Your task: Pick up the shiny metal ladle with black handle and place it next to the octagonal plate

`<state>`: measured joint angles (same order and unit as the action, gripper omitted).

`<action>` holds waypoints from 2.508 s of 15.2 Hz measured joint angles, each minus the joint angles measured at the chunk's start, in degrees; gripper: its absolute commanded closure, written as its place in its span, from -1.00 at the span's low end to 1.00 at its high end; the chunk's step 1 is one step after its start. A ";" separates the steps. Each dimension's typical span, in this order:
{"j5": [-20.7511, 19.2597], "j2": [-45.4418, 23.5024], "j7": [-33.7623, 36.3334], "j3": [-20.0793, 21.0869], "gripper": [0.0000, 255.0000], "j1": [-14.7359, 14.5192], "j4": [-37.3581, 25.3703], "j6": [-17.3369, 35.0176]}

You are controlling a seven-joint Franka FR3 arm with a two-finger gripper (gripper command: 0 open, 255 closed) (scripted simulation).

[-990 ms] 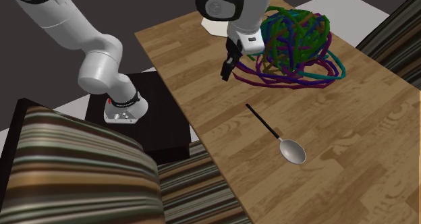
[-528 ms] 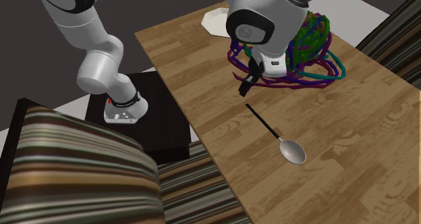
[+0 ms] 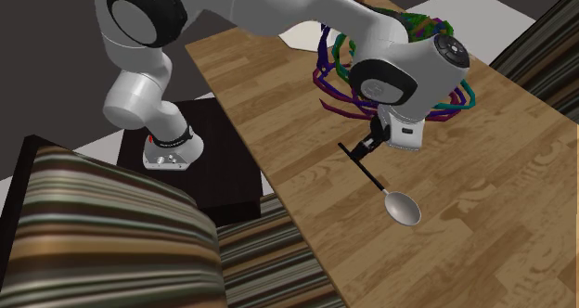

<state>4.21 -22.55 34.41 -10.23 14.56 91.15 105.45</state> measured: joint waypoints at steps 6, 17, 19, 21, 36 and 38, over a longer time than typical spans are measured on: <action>2.02 -9.45 3.24 -1.54 -1.00 2.93 -10.04 -1.43; 2.43 -11.03 3.15 -1.45 -1.00 3.04 -7.25 2.89; 2.43 -11.03 3.15 -1.45 -1.00 3.04 -7.25 2.90; 2.43 -11.03 3.15 -1.45 1.00 3.04 -7.25 2.90; 2.15 -9.77 3.35 -1.61 1.00 3.02 -9.21 -0.27; 2.04 -9.32 3.36 -1.68 1.00 3.07 -10.11 -1.61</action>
<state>6.25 -31.87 37.76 -11.91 17.63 81.04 103.84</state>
